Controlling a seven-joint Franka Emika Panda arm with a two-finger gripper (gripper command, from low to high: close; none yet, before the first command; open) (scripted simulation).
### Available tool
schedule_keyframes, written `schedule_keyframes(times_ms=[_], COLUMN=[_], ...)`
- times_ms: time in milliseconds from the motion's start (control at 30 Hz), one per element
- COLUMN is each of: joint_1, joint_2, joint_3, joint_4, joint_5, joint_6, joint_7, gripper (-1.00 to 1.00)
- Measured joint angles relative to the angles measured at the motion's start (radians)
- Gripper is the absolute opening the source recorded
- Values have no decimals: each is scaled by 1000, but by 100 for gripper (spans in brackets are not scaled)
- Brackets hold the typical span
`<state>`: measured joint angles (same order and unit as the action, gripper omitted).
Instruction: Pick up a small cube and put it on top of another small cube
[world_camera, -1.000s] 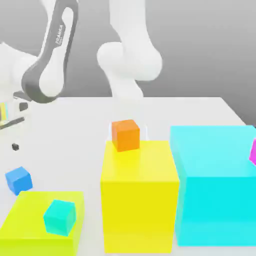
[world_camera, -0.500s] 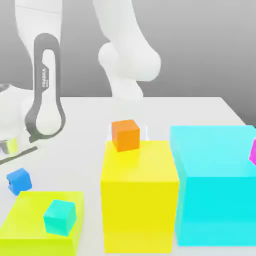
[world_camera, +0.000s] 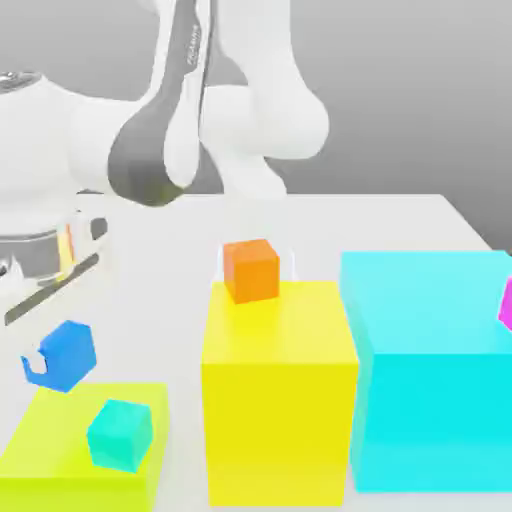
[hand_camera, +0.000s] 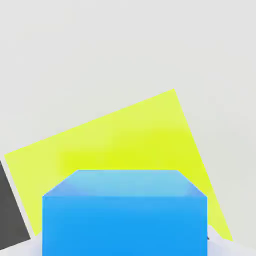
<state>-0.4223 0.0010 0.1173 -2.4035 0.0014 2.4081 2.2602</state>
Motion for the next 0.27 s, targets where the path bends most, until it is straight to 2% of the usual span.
schedule_keyframes(times_ms=[67,133,167,267], joint_1=[84,44,42,42], joint_2=[35,89,108,108], joint_3=[-17,-40,-42,-42], joint_4=[5,-6,-11,-11], joint_5=[-10,-15,-16,-16], joint_6=[28,93,117,117], joint_7=[10,15,17,17], gripper=[-100,-100,100,100])
